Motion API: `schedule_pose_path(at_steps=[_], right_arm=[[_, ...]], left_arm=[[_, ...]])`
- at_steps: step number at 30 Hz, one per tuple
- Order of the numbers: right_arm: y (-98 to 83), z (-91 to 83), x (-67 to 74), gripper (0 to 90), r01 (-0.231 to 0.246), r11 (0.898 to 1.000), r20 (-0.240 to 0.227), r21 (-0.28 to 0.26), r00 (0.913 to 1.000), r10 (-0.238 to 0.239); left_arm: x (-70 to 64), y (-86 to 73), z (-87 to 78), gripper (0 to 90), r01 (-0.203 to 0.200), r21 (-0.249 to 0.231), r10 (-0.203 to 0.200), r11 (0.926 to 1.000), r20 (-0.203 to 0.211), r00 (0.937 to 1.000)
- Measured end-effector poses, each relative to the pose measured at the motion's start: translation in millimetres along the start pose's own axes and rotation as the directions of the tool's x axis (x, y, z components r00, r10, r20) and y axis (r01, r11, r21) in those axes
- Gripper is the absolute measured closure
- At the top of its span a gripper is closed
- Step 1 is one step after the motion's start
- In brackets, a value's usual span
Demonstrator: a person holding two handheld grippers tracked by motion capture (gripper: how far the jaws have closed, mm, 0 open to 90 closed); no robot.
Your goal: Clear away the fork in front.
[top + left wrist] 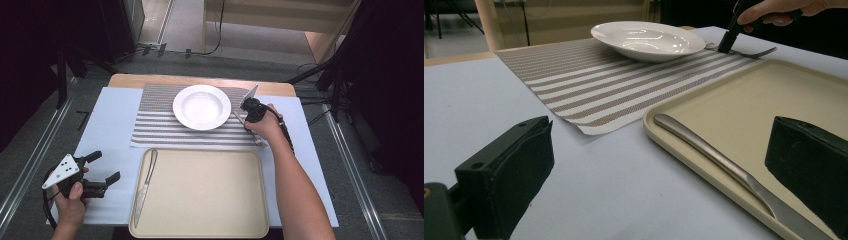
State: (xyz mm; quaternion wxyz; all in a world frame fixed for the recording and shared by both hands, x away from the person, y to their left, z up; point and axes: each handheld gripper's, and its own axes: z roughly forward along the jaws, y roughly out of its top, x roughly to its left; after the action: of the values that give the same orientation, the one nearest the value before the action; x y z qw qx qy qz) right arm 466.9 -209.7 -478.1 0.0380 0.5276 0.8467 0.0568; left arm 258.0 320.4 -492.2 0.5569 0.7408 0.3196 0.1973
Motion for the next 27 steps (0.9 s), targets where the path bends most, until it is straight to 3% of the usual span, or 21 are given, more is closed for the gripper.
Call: schedule_pose_path(at_steps=[2,8,13,20,23,27], right_arm=[[0.5,-0.2,-1.3,81.7,-0.014,1.0,-0.015,0.007,0.9998,0.014],[-0.1,-0.1,3.0,83.4,-0.035,0.999,0.009,0.002,0.9994,0.035],[-7.5,0.0,-3.8,83.7,-0.069,0.996,-0.016,-0.062,0.9976,0.068],[-10.9,-3.4,-7.3,83.9,-0.065,0.994,-0.039,-0.084,0.9973,0.062],[-12.0,-3.9,-8.1,83.9,-0.06,0.994,-0.018,-0.094,0.9981,0.058],[-13.8,-4.5,-8.1,84.0,-0.067,0.992,-0.023,-0.108,0.9976,0.065]], left_arm=[[0.0,0.0,-0.1,0.0,-0.001,0.002,0.001,1.0,-0.001,1.0],[0.0,0.1,-0.4,0.0,-0.002,0.001,0.002,1.0,0.001,1.0],[0.4,0.1,-0.8,0.0,-0.001,0.002,0.001,1.0,0.001,1.0],[0.0,0.1,0.1,0.0,-0.003,0.003,0.003,1.0,0.0,1.0],[-0.2,0.1,0.2,0.0,-0.003,0.004,0.003,1.0,-0.003,1.0],[-0.3,0.1,0.2,0.0,-0.003,0.004,0.003,1.0,-0.003,1.0]])
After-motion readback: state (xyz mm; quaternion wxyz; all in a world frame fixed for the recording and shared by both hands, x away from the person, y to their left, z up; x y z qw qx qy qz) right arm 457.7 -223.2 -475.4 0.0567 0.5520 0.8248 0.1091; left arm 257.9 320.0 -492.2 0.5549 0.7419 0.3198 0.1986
